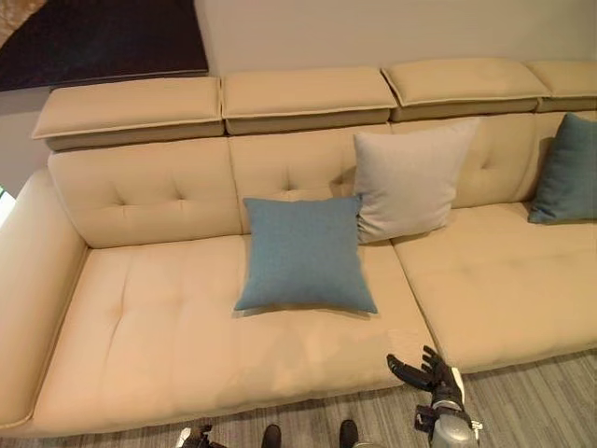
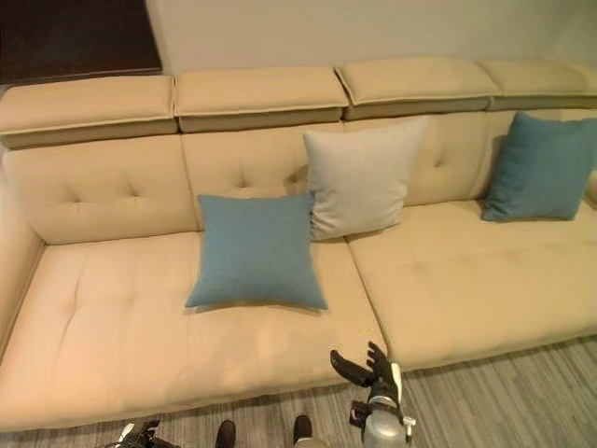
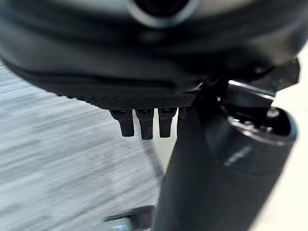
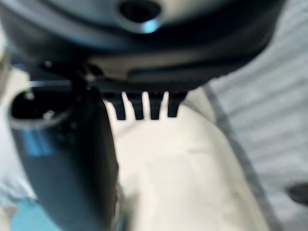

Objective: Pick up all the scattered cushions and arrange them neatly on the sofa.

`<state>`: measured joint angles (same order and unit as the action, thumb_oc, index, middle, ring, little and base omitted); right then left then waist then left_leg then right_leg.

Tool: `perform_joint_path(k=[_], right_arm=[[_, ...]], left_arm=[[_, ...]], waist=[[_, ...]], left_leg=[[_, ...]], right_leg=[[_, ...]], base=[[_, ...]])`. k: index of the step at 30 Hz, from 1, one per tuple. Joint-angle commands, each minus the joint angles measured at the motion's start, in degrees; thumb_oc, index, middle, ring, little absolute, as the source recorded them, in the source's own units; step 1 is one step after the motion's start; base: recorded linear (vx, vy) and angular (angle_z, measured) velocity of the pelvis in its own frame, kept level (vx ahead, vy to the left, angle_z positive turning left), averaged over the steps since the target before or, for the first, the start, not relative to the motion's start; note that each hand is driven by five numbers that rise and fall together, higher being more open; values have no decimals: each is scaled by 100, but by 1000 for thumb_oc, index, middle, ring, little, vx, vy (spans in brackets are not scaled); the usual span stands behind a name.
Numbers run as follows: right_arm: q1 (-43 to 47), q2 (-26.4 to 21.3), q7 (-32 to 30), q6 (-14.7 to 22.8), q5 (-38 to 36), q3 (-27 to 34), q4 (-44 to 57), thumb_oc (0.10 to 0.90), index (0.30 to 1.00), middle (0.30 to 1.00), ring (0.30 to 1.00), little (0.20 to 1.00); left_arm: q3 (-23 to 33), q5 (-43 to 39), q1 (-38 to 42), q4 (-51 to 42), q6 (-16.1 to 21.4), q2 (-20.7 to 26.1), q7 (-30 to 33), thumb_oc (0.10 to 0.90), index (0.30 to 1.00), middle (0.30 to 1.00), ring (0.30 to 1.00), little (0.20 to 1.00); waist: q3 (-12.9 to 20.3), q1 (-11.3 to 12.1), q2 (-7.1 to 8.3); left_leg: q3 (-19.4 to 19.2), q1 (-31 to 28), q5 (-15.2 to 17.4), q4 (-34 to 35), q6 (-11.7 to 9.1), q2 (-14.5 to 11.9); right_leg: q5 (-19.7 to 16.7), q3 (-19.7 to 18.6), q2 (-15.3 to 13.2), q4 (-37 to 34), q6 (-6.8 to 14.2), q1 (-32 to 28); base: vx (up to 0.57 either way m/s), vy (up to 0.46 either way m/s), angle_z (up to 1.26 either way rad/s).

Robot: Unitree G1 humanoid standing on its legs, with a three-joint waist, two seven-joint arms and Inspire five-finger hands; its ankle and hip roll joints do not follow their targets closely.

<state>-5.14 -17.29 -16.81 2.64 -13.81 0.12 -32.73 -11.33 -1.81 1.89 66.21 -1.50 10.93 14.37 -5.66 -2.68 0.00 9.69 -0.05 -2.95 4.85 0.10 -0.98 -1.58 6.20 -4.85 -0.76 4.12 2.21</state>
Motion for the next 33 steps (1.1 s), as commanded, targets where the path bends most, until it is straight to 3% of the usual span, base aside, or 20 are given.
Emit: perform_joint_path(k=[1,7,13,16,19,20,26,33], right_arm=[[798,-602,-372,653,105,290,531,800,900,900,900,900],[1686,-858,-637,626,-249,110,-2,800,900,900,900,900],[3035,-1044,-900,725,-896,-205,-698,800,900,900,900,900],[4650,-1317,-1082,745,-1299,-740,-1407,800,900,900,900,900],[5451,-1374,-1060,769,-1597,-1014,-1851,800,900,900,900,900],[6102,-1385,-998,727,-1836,-1323,-2289,800,900,900,900,900],[7379,-1352,-750,586,-2211,-2041,-3224,800,900,900,900,900],[7624,-953,-413,472,-2491,-2482,-3422,800,900,900,900,900]], left_arm=[[-231,466,878,-389,419,821,373,800,900,900,900,900],[99,-489,1820,-876,529,1333,779,800,900,900,900,900],[-129,-933,2978,-1513,713,1725,1104,800,900,900,900,900],[-446,-1433,4422,-1194,896,1944,1326,800,900,900,900,900],[-732,-1562,5151,-827,940,2035,1336,800,900,900,900,900],[-974,-1672,5756,-439,934,2084,1278,800,900,900,900,900],[-1496,-1825,6868,240,905,1901,1081,800,900,900,900,900],[-1495,-2176,6986,633,864,1526,760,800,900,900,900,900]], waist=[[153,-18,98],[161,24,50],[-171,116,-40],[-627,169,-102],[-700,179,-135],[-748,190,-192],[-893,215,-342],[-1040,214,-403]], left_leg=[[-390,-179,817,-157,75,244],[-356,-27,702,14,-60,128],[-291,473,584,-20,-119,105],[-304,1080,391,-116,-173,129],[-322,1398,188,-74,-217,153],[-365,1615,71,-1,-291,141],[-387,2201,-142,15,-446,149],[-448,2541,-268,15,-549,163]], right_leg=[[483,-26,-321,395,355,-20],[454,78,-237,145,303,44],[373,105,-180,65,230,412],[274,43,-140,158,192,989],[148,43,-135,157,203,1297],[92,47,-121,97,210,1475],[-84,113,-117,-90,249,1944],[-195,117,-103,-178,245,2287]], base=[[107,-80,7],[36,-72,7],[-109,-44,4],[-240,-30,6],[-129,-6,1],[-43,-6,4],[-35,6,4],[-5,8,3]])
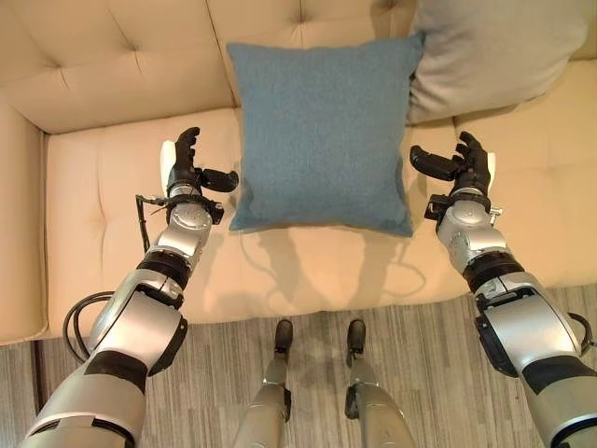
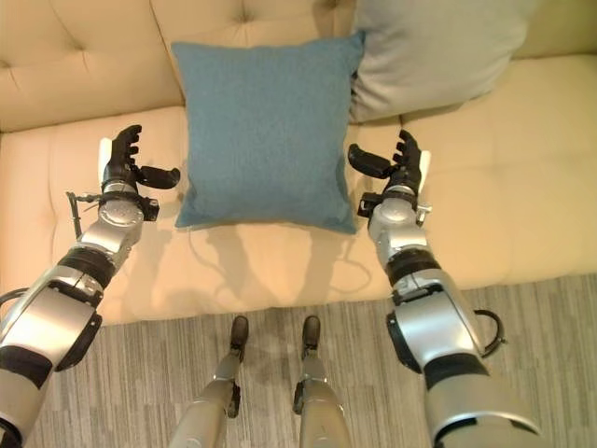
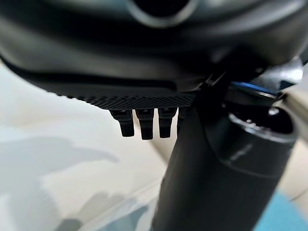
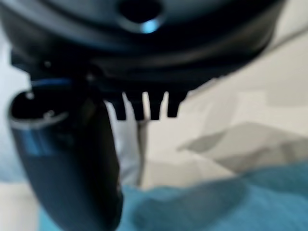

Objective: Pick up all the scattered cushions and arrange them neatly on the sofa.

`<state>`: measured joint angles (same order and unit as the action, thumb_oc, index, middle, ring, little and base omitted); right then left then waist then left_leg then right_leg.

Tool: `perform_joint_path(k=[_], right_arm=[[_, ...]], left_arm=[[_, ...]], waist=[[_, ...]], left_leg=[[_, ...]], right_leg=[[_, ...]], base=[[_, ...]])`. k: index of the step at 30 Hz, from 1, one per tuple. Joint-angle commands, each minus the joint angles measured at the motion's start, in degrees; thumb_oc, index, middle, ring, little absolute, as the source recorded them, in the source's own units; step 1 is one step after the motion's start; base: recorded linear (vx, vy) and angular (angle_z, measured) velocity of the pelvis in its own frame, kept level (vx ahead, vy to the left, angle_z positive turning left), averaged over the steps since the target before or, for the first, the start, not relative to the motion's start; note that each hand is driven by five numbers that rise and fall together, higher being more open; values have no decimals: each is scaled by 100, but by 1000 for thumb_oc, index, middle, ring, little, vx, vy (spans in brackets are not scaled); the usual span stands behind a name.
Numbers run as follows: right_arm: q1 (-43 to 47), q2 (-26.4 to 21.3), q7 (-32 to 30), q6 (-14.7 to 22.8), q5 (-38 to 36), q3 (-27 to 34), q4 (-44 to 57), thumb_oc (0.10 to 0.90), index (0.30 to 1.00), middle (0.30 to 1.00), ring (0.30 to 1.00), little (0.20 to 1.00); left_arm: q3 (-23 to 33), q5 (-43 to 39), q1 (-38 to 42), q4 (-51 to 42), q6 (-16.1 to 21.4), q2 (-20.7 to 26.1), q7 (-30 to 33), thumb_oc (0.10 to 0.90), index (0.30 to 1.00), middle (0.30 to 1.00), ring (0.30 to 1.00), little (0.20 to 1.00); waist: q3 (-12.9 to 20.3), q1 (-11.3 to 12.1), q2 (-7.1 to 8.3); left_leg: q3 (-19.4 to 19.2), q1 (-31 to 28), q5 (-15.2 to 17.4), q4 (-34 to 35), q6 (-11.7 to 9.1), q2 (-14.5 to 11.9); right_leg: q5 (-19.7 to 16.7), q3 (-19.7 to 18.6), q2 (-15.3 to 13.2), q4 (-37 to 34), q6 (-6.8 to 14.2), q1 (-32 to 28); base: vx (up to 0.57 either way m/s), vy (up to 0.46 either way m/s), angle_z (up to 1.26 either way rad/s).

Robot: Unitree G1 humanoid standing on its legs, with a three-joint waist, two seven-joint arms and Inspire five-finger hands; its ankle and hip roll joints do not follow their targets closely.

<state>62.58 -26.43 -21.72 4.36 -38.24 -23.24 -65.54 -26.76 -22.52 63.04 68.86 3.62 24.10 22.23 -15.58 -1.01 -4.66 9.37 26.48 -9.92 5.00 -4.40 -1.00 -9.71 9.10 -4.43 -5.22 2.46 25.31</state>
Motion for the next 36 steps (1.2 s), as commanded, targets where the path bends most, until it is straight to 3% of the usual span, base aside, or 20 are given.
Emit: perform_joint_path(k=[1,6,9,16,19,24,25,26,32,36], right_arm=[[908,-2,124,265,52,-294,-161,800,900,900,900,900],[906,205,386,189,36,-596,8,800,900,900,900,900],[672,377,616,396,-461,-564,451,800,900,900,900,900],[305,694,1207,525,-1214,-710,1086,800,900,900,900,900],[89,777,1386,500,-1391,-704,1188,800,900,900,900,900],[-17,889,1716,256,-1569,-670,1015,800,900,900,900,900],[35,900,1746,254,-1459,-762,1005,605,608,608,608,608],[47,965,1712,256,-1444,-733,970,400,300,300,300,300],[72,1033,1755,188,-1427,-773,1109,400,300,300,300,300],[-274,875,1679,200,-1185,-731,1586,400,300,300,300,300]], left_arm=[[51,-169,853,408,352,155,-106,800,900,900,900,900],[15,-353,825,354,344,-61,-373,800,900,900,900,900],[-21,-417,752,120,456,-145,-401,800,900,900,900,900],[132,-1540,700,-388,713,-622,-701,800,900,900,900,900],[94,-2009,569,-680,696,-760,-1005,800,900,900,900,900],[-169,-2321,420,-479,235,-867,-1839,800,900,900,900,900],[-400,-2184,317,-503,162,-677,-2115,756,834,834,834,834],[-473,-2109,317,-387,80,-687,-2184,409,314,314,314,314],[-585,-1949,297,-456,78,-705,-2323,400,300,300,300,300],[-706,-1865,148,-1047,160,-519,-2209,400,300,300,300,300]], waist=[[-72,42,69],[-179,25,67],[-198,18,102],[-246,-41,163],[-256,-55,161],[-269,-90,134],[-260,-94,101],[-255,-103,92],[-224,-133,77],[-161,-139,88]], left_leg=[[-428,-65,416,0,-106,169],[-432,71,355,0,-128,177],[-439,128,353,0,-142,191],[-405,109,355,0,-157,192],[-390,20,381,0,-150,185],[-379,-114,400,0,-134,168],[-395,-141,400,0,-125,158],[-404,-152,400,0,-120,147],[-412,-240,404,0,-109,137],[-401,-445,462,0,-56,136]], right_leg=[[609,-169,-140,272,411,26],[582,-163,-130,279,400,154],[564,-149,-126,260,398,211],[569,-140,-101,236,392,180],[583,-136,-97,211,397,72],[572,-162,-88,193,402,-44],[552,-177,-86,164,406,-68],[550,-180,-85,158,407,-79],[552,-228,-65,134,403,-178],[612,-227,-59,135,397,-408]], base=[[0,0,0],[0,0,0],[0,0,0],[0,0,0],[4,-7,1],[0,0,0],[-8,7,-3],[-8,7,-3],[-10,-4,-5],[-6,-18,-5]])
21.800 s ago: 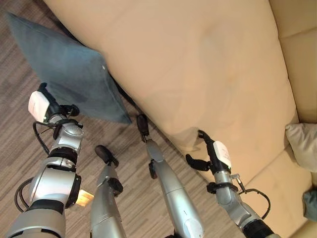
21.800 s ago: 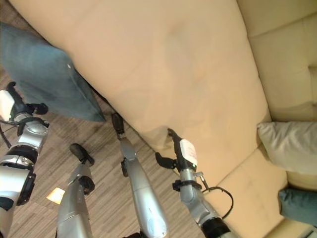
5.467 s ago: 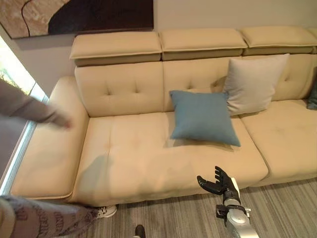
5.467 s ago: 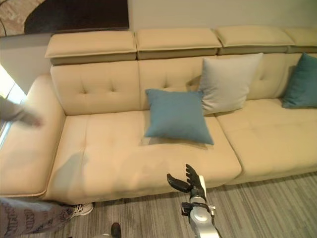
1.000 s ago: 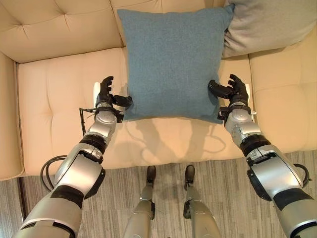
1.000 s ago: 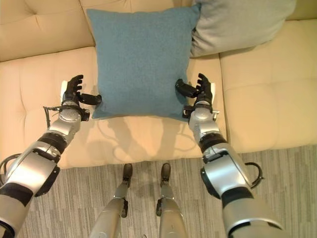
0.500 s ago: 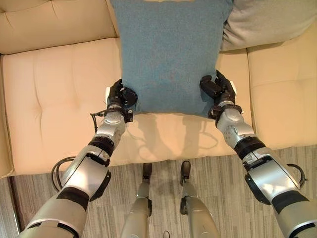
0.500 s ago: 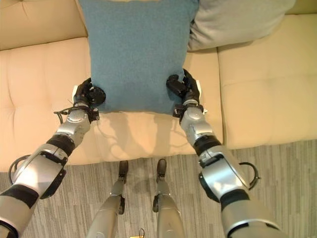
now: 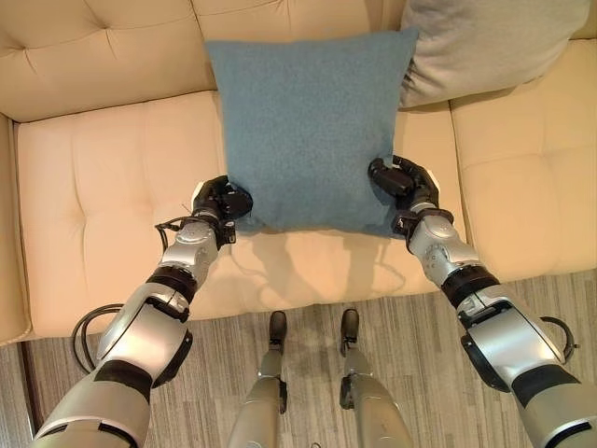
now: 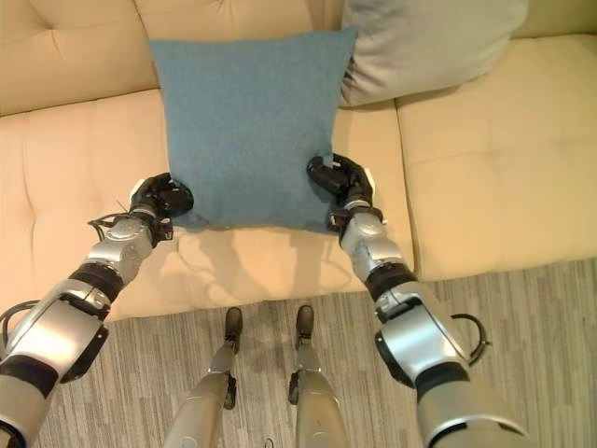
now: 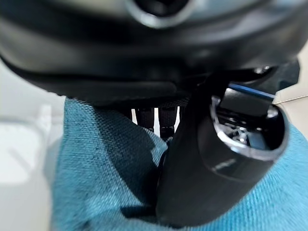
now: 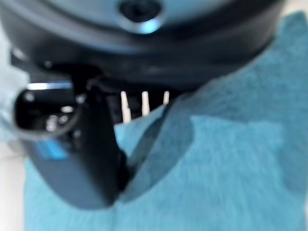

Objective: Pick up all the scattered cushions and arrange them neatly on the sofa.

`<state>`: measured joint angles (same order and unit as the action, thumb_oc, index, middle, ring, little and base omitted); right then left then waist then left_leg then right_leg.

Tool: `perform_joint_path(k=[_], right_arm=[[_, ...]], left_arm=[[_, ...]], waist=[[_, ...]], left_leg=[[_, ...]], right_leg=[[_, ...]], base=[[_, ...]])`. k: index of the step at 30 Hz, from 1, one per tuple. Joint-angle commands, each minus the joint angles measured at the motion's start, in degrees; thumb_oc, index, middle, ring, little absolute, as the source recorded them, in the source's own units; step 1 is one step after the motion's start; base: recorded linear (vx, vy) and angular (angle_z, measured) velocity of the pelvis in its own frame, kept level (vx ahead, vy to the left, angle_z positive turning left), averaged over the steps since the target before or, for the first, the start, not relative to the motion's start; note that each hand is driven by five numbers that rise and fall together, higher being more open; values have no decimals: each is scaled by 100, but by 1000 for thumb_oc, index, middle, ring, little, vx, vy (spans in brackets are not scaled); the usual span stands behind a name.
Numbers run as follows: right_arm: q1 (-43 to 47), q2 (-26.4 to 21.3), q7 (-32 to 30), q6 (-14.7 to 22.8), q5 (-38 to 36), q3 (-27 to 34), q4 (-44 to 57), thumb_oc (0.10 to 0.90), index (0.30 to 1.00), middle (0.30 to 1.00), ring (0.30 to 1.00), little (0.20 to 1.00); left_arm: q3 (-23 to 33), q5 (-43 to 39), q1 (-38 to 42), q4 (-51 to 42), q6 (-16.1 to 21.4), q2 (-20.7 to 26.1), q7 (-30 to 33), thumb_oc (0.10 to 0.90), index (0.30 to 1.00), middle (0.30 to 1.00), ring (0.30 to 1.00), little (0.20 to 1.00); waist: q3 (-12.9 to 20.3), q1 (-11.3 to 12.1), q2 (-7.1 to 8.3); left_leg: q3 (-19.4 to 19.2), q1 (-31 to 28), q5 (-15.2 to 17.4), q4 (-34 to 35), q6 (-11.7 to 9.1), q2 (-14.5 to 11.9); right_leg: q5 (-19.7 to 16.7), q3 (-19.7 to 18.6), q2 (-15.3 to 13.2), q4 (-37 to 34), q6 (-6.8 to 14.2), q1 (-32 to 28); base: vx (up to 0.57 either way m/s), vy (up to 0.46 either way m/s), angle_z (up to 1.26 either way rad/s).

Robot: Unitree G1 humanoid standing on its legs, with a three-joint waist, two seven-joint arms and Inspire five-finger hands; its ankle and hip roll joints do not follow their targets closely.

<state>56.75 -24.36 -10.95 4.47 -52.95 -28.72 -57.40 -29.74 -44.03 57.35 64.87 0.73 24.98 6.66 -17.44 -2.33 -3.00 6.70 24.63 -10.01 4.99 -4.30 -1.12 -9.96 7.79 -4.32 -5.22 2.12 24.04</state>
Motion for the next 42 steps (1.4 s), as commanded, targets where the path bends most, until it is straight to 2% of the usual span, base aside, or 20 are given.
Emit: perform_joint_path(k=[1,6,9,10,14,17,18,20,22,24,25,28,30,35,36,37,38,39,40,42], right_arm=[[228,577,588,189,403,-154,852,400,300,300,300,300],[-787,303,353,281,747,364,1939,400,300,300,300,300],[-2150,330,207,328,1143,1036,3131,400,300,300,300,300],[-3010,451,261,340,1267,1521,3704,400,300,300,300,300],[-3989,714,383,339,1352,2020,4384,400,300,300,300,300],[-4396,737,415,281,1726,2168,4630,400,300,300,300,300],[-4457,703,393,171,2199,2162,4780,400,300,300,300,300],[-4587,677,510,128,2476,2220,4838,400,300,300,300,300],[-4840,667,567,111,2749,2364,4940,400,300,300,300,300],[-5110,721,594,159,2869,2510,5026,400,300,300,300,300],[-5234,744,583,203,2903,2553,5012,400,300,300,300,300],[-5440,814,608,212,2931,2580,5063,400,300,300,300,300],[-5487,816,603,229,2934,2527,5061,400,300,300,300,300],[-5499,819,629,239,2817,2241,5029,400,300,300,300,300],[-5434,806,564,252,2801,2192,4966,400,300,300,300,300],[-5351,789,526,249,2785,2178,4959,400,300,300,300,300],[-5252,778,505,203,2789,2142,4970,400,300,300,300,300],[-5159,776,498,181,2775,2039,4958,400,300,300,300,300],[-5095,733,495,196,2753,1972,4940,400,300,300,300,300],[-5033,682,521,158,2756,1933,4969,400,300,300,300,300]], left_arm=[[-411,276,660,-892,479,-497,-628,400,300,300,300,300],[-244,77,-179,-2364,644,39,-459,400,300,300,300,300],[157,14,-1399,-3563,689,254,-370,400,300,300,300,300],[429,130,-2300,-4188,633,245,-368,400,300,300,300,300],[834,481,-3342,-4826,538,197,-411,400,300,300,300,300],[1154,856,-3879,-5132,497,295,-438,400,300,300,300,300],[1394,1049,-4242,-5190,484,272,-427,400,300,300,300,300],[1647,1217,-4598,-5308,505,281,-508,400,300,300,300,300],[1853,1389,-4988,-5505,504,335,-586,400,300,300,300,300],[1939,1463,-5305,-5571,491,244,-688,400,300,300,300,300],[1940,1481,-5411,-5496,486,149,-709,400,300,300,300,300],[2052,1509,-5654,-5380,453,-94,-696,400,300,300,300,300],[2116,1514,-5770,-5303,459,-178,-638,400,300,300,300,300],[2183,1270,-5928,-5292,488,-358,-493,400,300,300,300,300],[2153,1269,-5882,-5266,494,-375,-416,400,300,300,300,300],[2133,1189,-5806,-5282,496,-432,-361,400,300,300,300,300],[2130,1171,-5736,-5299,489,-462,-343,400,300,300,300,300],[2089,1186,-5710,-5322,514,-453,-359,400,300,300,300,300],[2059,1223,-5708,-5317,536,-436,-375,400,300,300,300,300],[2018,1295,-5690,-5282,548,-437,-383,400,300,300,300,300]], waist=[[46,11,-84],[208,42,-68],[434,30,-67],[616,28,-76],[894,26,-88],[960,35,-108],[875,65,-175],[802,112,-262],[895,141,-270],[1026,156,-201],[1076,134,-133],[1207,203,-33],[1239,265,20],[1156,351,93],[1055,377,132],[997,330,160],[1003,283,195],[986,273,231],[972,292,289],[969,314,419]], left_leg=[[-144,-327,487,1,-58,145],[-161,-798,649,1,70,201],[-137,-1222,859,1,208,261],[-140,-1489,991,1,293,289],[-130,-1788,1130,-29,408,364],[-136,-2014,1254,-116,528,446],[-193,-2148,1287,-228,635,470],[-245,-2295,1205,-187,703,449],[-162,-2336,1094,-84,702,507],[14,-2284,1026,-70,688,589],[117,-2246,979,-94,675,652],[370,-2126,834,-122,568,773],[525,-2055,738,-135,443,838],[650,-1616,675,-501,283,966],[488,-1361,623,-730,206,1004],[-90,-1086,664,-925,170,875],[-869,-975,829,-1018,266,552],[-1321,-1000,937,-1135,327,306],[-1437,-998,1053,-1295,348,167],[-1307,-1072,1229,-1538,334,-31]], right_leg=[[658,-74,-77,138,435,-356],[762,8,-156,176,469,-834],[889,5,-235,233,499,-1235],[974,-7,-297,266,520,-1482],[1100,19,-433,420,585,-1738],[1243,-11,-560,983,652,-1734],[1328,23,-622,1695,707,-1621],[1517,140,-636,2421,666,-1541],[1683,72,-454,2684,582,-1641],[1973,-208,-32,2724,482,-1727],[2154,-450,250,2663,363,-1809],[2281,-675,563,2219,88,-2008],[2303,-664,655,1898,-8,-2155],[2159,-180,600,1164,-62,-2419],[2139,-66,539,1118,-64,-2441],[2102,71,455,1079,-34,-2396],[2027,202,359,1037,3,-2318],[1988,342,280,1003,15,-2324],[1962,489,195,980,9,-2345],[1928,787,13,1013,2,-2398]], base=[[0,0,0],[39,27,5],[147,132,12],[192,229,15],[87,172,10],[-23,207,1],[-113,203,-15],[-127,173,-25],[-76,49,-6],[-67,-41,21],[-60,-72,48],[-54,-93,74],[-59,-123,65],[-118,-78,69],[-241,21,73],[-299,63,79],[-268,90,123],[-206,75,154],[-136,73,109],[-79,86,44]])
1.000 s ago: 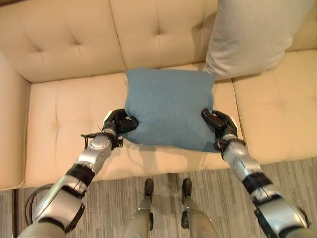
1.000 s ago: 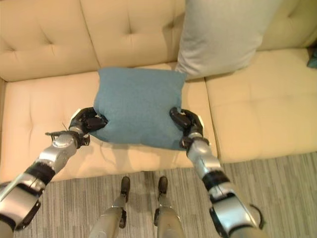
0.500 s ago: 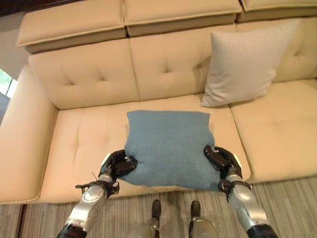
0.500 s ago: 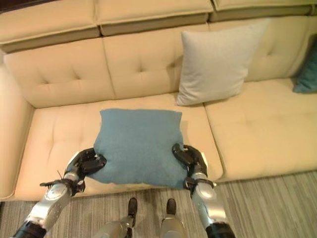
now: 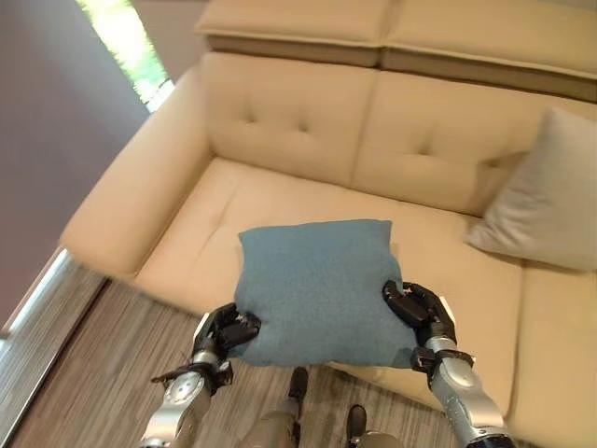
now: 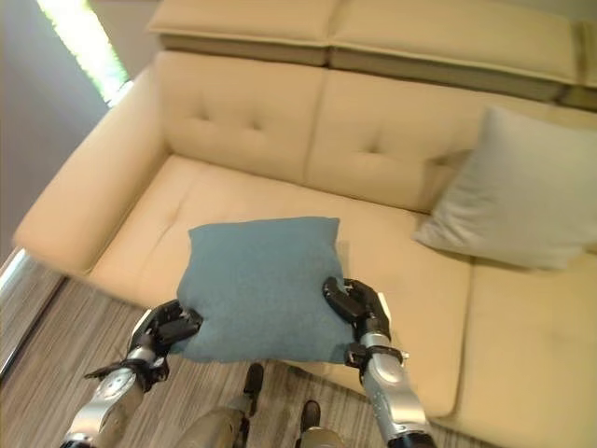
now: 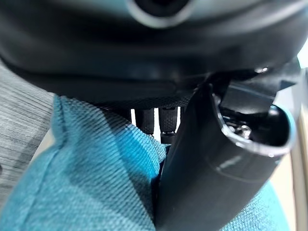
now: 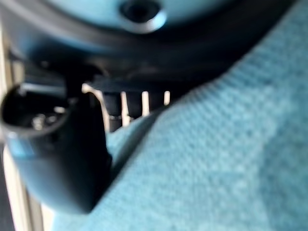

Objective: Pick up all the scattered cushions and arrange them neatly on the sofa.

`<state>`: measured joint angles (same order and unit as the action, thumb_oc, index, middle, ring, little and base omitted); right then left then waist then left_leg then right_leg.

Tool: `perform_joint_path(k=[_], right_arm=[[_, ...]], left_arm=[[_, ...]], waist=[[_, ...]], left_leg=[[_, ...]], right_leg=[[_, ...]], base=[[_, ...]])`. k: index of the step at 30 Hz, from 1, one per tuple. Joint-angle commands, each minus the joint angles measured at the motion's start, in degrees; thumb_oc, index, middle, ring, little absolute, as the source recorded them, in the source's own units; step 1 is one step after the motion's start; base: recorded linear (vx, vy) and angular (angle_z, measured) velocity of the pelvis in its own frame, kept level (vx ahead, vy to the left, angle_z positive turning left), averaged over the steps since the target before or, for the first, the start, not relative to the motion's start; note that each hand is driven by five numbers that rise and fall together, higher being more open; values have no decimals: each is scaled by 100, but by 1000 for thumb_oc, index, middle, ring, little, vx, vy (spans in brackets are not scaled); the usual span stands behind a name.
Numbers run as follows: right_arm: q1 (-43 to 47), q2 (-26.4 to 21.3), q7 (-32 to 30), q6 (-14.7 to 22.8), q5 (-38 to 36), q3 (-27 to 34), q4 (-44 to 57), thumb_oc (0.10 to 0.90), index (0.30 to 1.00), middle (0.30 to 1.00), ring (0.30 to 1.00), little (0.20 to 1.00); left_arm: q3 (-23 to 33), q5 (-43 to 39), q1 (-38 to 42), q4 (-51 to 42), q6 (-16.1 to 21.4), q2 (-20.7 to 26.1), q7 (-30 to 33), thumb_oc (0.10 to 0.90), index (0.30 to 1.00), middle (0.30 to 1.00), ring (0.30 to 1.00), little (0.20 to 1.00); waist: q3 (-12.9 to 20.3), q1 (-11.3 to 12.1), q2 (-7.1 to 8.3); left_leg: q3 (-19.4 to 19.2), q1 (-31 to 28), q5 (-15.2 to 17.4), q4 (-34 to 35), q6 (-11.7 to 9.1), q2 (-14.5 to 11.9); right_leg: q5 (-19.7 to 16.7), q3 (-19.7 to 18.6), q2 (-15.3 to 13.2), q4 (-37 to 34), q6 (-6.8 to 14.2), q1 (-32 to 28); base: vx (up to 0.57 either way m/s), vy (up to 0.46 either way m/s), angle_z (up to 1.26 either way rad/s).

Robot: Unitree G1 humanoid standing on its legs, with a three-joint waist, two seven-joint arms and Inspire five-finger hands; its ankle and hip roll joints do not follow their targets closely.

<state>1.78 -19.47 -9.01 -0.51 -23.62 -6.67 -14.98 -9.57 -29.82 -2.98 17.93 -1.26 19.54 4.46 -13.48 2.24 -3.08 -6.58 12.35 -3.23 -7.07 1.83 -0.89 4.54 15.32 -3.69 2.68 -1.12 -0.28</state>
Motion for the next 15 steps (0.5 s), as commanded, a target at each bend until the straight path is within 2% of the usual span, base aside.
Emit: perform_joint_path(k=[1,2,5,7,10,11,13,14,15], right_arm=[[475,173,341,643,-153,-277,776,400,300,300,300,300],[478,128,350,642,-107,-285,806,400,300,300,300,300],[507,54,382,642,-99,-286,849,400,300,300,300,300],[559,9,396,633,-71,-296,811,400,300,300,300,300],[575,-64,469,576,25,-299,805,400,300,300,300,300],[574,-45,493,522,25,-320,797,400,300,300,300,300],[561,-4,489,501,56,-364,750,400,300,300,300,300],[563,72,542,441,94,-403,698,400,300,300,300,300],[581,151,569,410,145,-447,671,400,300,300,300,300]], left_arm=[[-28,-103,362,-593,746,89,-165,400,300,300,300,300],[-71,-98,367,-607,741,58,-159,400,300,300,300,300],[-137,-93,347,-638,748,46,-167,400,300,300,300,300],[-126,-98,352,-552,750,39,-149,400,300,300,300,300],[-218,-53,425,-437,729,49,-197,400,300,300,300,300],[-243,-64,416,-429,740,56,-254,400,300,300,300,300],[-254,-43,384,-400,740,52,-257,400,300,300,300,300],[-272,-3,332,-387,733,65,-312,400,300,300,300,300],[-285,87,289,-365,717,75,-328,400,300,300,300,300]], waist=[[580,-144,475],[589,-147,527],[678,-155,572],[709,-149,592],[826,-242,561],[871,-273,516],[891,-250,504],[885,-207,532],[880,-181,576]], left_leg=[[29,74,582,-349,-303,-206],[-8,-147,704,-310,-402,-510],[-290,-494,375,84,-631,-1261],[-303,-557,173,241,-798,-1544],[-895,-679,57,462,-1008,-1843],[-1000,-784,105,567,-999,-1797],[-938,-815,234,533,-980,-1677],[-845,-747,476,351,-909,-1445],[-852,-712,609,243,-825,-1297]], right_leg=[[476,181,-131,236,324,-1],[583,299,-204,267,354,-103],[570,685,-350,282,387,-205],[610,886,-481,389,411,-258],[521,1447,-871,589,538,-316],[443,1508,-964,623,586,-303],[318,1525,-1085,581,675,-344],[51,1562,-1346,541,812,-397],[-127,1562,-1487,580,894,-399]], base=[[14,123,84],[22,130,117],[25,209,86],[64,335,58],[71,480,64],[93,503,107],[88,412,65],[93,437,20],[93,443,45]])
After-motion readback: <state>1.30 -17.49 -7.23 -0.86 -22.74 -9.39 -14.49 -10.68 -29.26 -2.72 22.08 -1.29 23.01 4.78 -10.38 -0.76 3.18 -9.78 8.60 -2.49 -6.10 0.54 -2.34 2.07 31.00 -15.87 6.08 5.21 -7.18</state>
